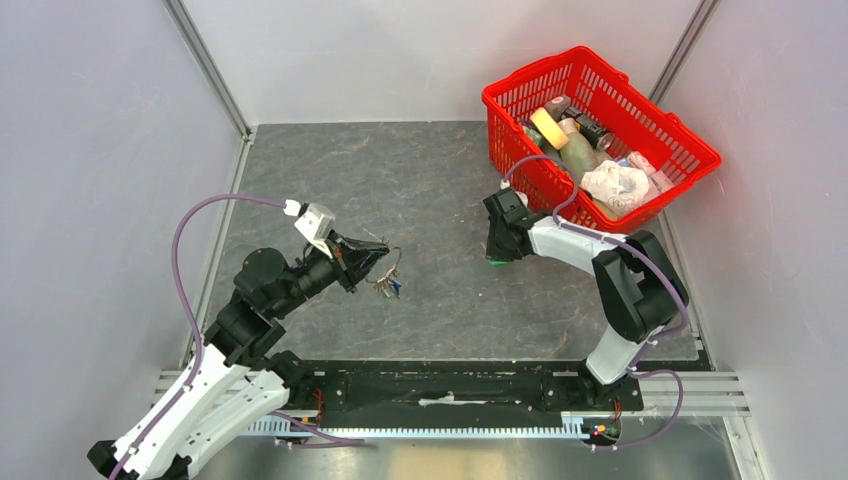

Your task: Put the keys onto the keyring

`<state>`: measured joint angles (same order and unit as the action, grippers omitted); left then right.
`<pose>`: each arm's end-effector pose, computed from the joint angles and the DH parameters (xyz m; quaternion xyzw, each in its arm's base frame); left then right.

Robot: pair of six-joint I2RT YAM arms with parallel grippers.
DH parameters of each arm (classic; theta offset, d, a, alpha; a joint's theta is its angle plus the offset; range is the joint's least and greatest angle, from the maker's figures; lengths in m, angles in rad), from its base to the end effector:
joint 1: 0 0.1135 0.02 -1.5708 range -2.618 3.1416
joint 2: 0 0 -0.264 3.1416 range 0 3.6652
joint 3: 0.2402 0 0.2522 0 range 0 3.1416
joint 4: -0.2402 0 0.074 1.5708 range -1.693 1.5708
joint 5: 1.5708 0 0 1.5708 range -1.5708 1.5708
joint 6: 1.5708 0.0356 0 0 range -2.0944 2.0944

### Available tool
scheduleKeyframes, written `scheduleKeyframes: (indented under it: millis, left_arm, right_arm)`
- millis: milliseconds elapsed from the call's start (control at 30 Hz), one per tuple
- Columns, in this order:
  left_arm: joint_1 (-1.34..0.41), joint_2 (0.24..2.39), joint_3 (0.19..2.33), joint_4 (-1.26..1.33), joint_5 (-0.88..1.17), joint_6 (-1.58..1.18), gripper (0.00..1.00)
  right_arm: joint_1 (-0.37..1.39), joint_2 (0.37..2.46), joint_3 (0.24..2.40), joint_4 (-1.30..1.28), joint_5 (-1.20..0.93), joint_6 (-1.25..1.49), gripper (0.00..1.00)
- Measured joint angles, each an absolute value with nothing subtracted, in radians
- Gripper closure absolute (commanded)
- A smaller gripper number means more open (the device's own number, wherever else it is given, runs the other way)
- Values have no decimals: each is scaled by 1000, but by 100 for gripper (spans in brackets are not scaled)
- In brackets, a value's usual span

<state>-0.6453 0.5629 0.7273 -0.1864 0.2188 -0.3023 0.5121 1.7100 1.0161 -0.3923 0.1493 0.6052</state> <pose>0.1050 -0.0887 0.3513 0.1965 0.6871 -0.3866 0.5829 0.2939 0.1591 0.1678 0.0629 0.9662 0.0654 0.2413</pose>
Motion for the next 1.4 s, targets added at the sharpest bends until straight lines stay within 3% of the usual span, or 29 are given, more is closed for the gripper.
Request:
scheduleKeyframes:
  millis: [200,667,1000,1400]
  left_arm:
    - [-643,562,727,-186,219,-303,98]
    - [-636,560,727,-186,250,-312,98]
    - [-619,560,728,-186,275,-325,98]
    - [-593,581,739,-192,280,-342,98]
  right_arm:
    - [511,1636,1016,-417,128,565,100]
    - [556,1253,1104,-608,-17,328,100]
    - [879,1175,1287,-745,-2,63,100]
    - [1250,1226,1353,-748,321,-210,100]
